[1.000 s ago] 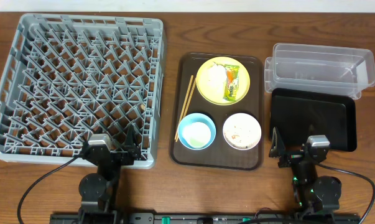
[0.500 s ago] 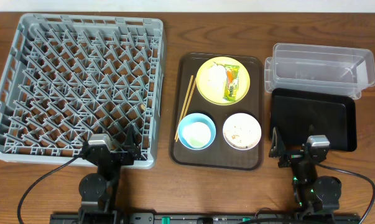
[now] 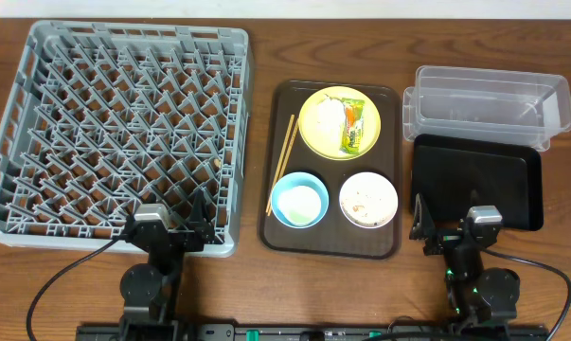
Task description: Sort waste into correct bins and load items into the dishwasher
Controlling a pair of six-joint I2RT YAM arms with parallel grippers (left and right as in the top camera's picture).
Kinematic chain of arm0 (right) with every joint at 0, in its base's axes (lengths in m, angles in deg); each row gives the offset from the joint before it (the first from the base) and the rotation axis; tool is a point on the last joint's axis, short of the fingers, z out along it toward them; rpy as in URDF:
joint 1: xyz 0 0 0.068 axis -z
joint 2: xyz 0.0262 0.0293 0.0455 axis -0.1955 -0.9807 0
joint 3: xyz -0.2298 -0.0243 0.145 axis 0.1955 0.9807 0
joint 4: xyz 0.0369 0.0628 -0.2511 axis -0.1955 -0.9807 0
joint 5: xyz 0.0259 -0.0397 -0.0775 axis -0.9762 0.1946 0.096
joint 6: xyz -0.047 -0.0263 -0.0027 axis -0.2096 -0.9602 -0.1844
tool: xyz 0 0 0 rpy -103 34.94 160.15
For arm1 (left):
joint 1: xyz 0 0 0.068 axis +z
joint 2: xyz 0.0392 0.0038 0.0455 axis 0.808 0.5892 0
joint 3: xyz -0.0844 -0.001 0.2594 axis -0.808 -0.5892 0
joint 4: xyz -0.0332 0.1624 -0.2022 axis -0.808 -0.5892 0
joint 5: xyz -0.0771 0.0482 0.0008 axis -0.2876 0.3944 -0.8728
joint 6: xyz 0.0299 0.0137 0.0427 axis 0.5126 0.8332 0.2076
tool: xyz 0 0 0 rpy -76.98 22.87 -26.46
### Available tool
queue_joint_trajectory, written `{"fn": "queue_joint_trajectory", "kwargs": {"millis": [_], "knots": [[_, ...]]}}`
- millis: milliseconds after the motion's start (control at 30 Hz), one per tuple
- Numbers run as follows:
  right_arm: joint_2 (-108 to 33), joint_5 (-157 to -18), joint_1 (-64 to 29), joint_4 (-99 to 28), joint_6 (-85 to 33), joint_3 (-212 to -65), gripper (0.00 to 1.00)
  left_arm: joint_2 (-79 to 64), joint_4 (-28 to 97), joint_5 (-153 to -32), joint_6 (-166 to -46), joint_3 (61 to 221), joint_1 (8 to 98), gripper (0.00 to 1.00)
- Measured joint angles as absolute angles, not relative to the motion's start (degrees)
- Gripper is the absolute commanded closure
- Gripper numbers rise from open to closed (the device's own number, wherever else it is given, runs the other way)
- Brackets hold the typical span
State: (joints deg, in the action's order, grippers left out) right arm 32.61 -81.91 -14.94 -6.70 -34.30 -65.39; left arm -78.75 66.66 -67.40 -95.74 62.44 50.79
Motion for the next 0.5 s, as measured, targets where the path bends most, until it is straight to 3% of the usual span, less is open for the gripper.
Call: {"fn": "queue_joint_trajectory", "kwargs": {"millis": [267, 500], "knots": [[32.61, -82.85, -14.94, -6.40, -34.28, -65.39, 0.01, -78.75, 66.33, -67.42, -98.40, 62.51, 50.79, 0.06], [32.35, -83.42, -14.94, -7.97, -34.28, -66.15, 0.01, -77.11, 57.48, -67.25, -99.84, 66.07, 50.79, 0.06]]}}
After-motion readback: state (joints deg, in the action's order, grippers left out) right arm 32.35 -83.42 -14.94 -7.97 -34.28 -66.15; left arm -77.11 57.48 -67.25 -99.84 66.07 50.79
